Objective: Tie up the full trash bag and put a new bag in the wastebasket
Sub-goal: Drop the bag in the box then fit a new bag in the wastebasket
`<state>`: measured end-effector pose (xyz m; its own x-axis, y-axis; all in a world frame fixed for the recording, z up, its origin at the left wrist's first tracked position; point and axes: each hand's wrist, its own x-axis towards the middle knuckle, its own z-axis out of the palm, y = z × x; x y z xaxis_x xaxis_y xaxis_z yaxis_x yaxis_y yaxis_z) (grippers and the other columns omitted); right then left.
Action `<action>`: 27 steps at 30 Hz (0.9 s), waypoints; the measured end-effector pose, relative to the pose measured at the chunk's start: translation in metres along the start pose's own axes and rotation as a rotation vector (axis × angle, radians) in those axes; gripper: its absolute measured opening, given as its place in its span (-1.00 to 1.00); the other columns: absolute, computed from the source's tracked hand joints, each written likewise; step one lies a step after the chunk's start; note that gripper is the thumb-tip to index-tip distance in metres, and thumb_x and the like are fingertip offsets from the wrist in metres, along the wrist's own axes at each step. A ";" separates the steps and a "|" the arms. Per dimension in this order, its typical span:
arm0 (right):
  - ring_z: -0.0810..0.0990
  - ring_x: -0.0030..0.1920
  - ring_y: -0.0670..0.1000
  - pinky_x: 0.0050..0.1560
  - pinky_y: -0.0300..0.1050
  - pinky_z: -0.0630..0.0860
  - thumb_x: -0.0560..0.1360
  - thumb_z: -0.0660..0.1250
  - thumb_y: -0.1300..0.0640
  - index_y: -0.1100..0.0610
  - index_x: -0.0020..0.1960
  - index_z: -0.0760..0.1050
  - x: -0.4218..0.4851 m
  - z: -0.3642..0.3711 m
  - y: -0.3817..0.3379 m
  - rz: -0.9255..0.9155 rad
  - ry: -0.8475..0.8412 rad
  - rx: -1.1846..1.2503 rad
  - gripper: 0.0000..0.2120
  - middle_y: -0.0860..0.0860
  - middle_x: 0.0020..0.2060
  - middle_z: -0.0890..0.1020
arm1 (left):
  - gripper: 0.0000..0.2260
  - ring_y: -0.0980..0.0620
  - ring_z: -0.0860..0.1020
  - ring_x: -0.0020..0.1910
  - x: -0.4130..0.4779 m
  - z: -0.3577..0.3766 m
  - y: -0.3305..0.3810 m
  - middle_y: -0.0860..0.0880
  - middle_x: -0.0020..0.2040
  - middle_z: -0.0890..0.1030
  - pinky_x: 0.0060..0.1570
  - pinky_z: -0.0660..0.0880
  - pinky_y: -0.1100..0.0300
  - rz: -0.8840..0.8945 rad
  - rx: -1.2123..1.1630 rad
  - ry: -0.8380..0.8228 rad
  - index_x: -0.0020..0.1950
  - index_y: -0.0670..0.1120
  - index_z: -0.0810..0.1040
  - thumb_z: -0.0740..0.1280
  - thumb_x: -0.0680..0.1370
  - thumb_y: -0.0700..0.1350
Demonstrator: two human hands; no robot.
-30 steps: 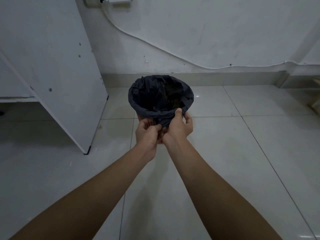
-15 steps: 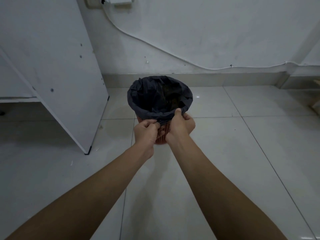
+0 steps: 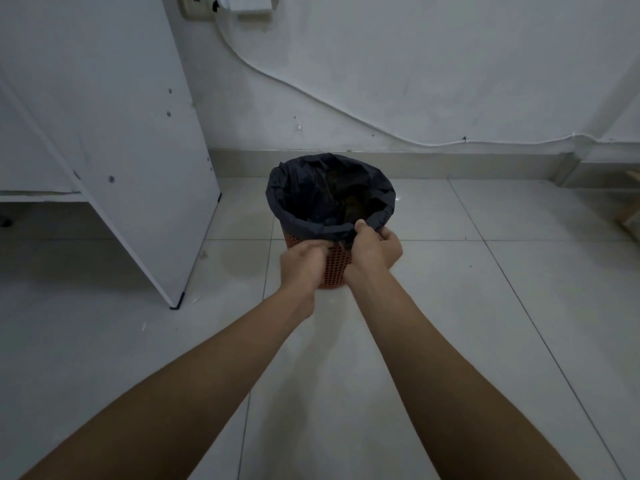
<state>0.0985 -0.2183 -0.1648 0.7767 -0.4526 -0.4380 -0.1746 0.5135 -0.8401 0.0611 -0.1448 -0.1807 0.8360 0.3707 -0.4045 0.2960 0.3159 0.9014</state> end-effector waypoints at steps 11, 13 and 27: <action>0.67 0.03 0.14 0.12 0.13 0.64 0.50 0.38 0.35 0.30 0.16 0.58 0.020 -0.016 -0.022 -0.015 -0.002 -0.003 -0.77 0.18 0.04 0.67 | -0.69 -0.04 0.45 -0.01 0.063 -0.026 0.046 -0.05 0.07 0.49 -0.18 0.52 0.06 -0.060 -0.141 0.111 0.26 -0.15 0.50 0.08 0.59 -0.23; 0.67 -0.08 0.11 0.01 0.04 0.68 0.50 0.37 0.36 0.28 0.10 0.59 0.025 -0.017 -0.025 -0.013 0.005 -0.010 -0.82 0.17 -0.01 0.67 | -0.68 -0.06 0.45 0.00 0.068 -0.025 0.050 -0.08 0.05 0.49 -0.15 0.51 0.04 -0.038 -0.178 0.130 0.26 -0.18 0.49 0.07 0.57 -0.24; 0.48 -0.33 -0.02 -0.30 -0.16 0.46 0.46 0.32 0.40 0.21 -0.19 0.55 0.037 -0.014 -0.032 -0.022 0.046 0.008 -0.86 0.06 -0.27 0.54 | -0.93 -0.06 0.61 -0.13 0.083 -0.023 0.048 -0.13 -0.06 0.66 -0.06 0.63 0.05 -0.052 -0.339 0.098 -0.01 -0.20 0.60 0.33 0.59 -0.23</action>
<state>0.1242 -0.2613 -0.1582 0.7516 -0.4967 -0.4342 -0.1533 0.5086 -0.8472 0.1345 -0.0784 -0.1745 0.7709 0.4234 -0.4760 0.1531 0.6021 0.7836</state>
